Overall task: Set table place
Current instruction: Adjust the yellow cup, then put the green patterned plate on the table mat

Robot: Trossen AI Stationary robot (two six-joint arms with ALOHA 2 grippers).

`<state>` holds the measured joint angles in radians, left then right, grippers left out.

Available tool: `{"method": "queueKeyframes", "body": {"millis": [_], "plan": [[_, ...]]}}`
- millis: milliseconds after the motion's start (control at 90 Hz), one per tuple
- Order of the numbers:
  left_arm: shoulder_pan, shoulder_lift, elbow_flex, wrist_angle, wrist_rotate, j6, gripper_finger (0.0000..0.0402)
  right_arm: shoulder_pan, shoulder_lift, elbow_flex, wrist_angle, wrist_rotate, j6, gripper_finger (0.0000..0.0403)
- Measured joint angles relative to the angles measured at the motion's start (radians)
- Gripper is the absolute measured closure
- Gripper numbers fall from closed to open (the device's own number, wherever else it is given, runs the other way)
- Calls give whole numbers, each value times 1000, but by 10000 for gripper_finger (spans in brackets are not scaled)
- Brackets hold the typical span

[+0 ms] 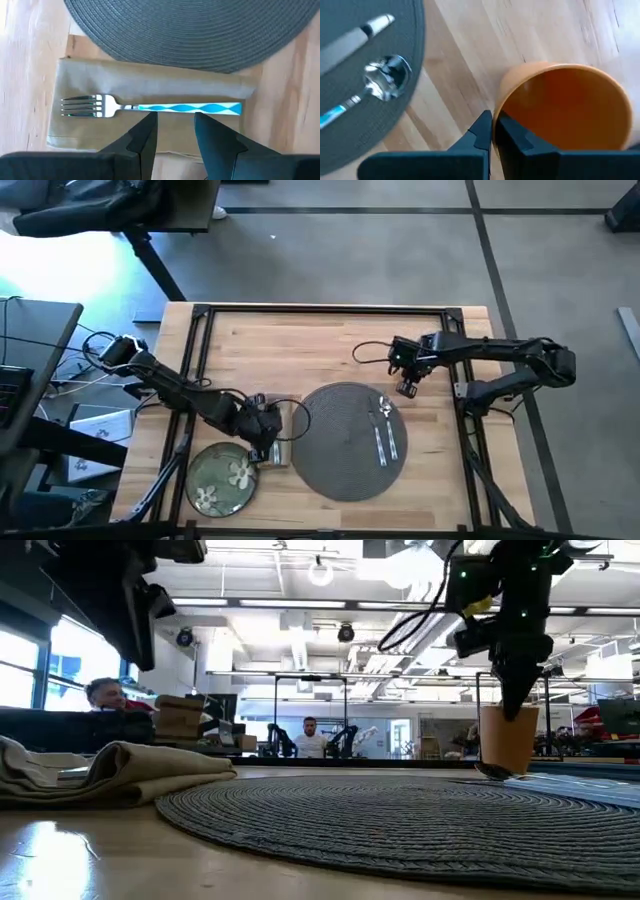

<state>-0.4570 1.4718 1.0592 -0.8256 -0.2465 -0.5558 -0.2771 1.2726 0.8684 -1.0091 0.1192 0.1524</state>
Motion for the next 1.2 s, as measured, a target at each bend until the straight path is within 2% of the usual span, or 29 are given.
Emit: {"method": "queueKeyframes", "body": {"millis": [289, 400, 567, 722, 856, 922, 1044, 1200], "plan": [[-2, 0, 0, 2, -9, -2, 287, 0, -14, 0, -2, 22, -3, 391], [-2, 0, 0, 2, -2, -1, 287, 0, -14, 0, -3, 22, -3, 356], [-2, 0, 0, 3, 6, -13, 287, 0, -14, 6, -12, 22, -3, 279], [0, 0, 0, 23, 12, -34, 286, 0, -14, 99, -89, 23, -3, 216], [21, 0, 0, 72, 37, 53, 278, 0, -14, 241, -177, 26, 0, 180], [27, 0, 4, 92, 43, 99, 269, 10, -19, 311, -200, 26, 27, 168], [4, 0, 70, 81, 128, 135, 254, 74, -60, 382, -169, 27, 53, 156], [-108, 11, 171, -82, 57, 76, 255, 192, -129, 370, -46, 26, 105, 153]]}}
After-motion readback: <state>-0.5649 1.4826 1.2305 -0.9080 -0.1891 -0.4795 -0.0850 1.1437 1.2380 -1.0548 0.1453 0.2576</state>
